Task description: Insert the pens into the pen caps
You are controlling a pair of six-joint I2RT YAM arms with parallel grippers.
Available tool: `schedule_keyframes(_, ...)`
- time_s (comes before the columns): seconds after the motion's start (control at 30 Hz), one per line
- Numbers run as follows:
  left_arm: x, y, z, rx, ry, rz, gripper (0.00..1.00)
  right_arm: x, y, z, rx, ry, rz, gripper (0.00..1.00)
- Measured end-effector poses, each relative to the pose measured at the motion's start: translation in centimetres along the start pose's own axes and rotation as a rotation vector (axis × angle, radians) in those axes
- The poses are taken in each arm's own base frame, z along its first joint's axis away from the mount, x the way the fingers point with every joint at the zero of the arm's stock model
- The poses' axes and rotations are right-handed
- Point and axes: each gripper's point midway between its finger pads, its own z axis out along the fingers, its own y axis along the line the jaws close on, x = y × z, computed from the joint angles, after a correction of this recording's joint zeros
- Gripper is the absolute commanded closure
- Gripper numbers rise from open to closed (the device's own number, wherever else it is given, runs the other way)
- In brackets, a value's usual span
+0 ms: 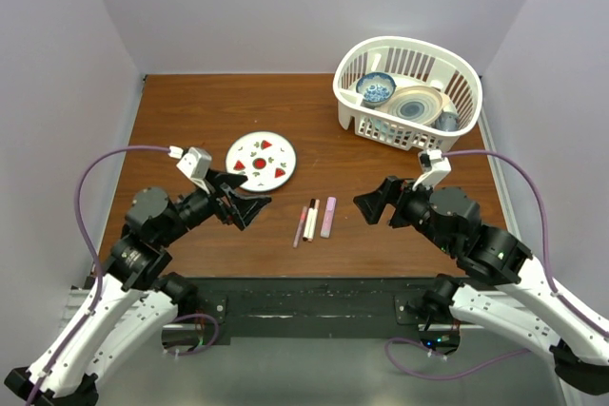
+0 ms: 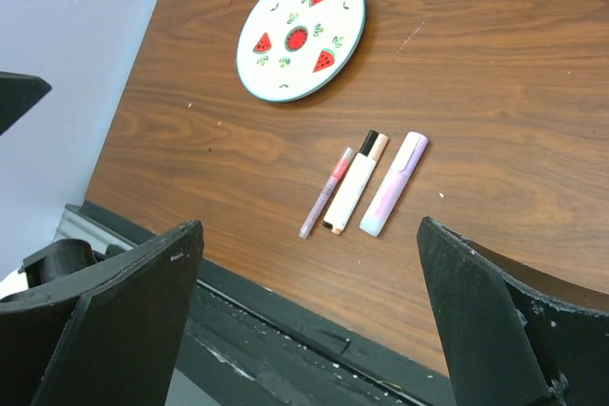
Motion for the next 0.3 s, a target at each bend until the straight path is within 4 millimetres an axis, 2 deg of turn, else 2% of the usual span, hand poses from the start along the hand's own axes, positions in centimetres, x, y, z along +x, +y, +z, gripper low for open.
schedule_keyframes(0.3,0.25,0.03,-0.27,-0.001,0.000,0.000,0.00,-0.07,0.04,-0.01,-0.001,-0.002,0.001,0.01)
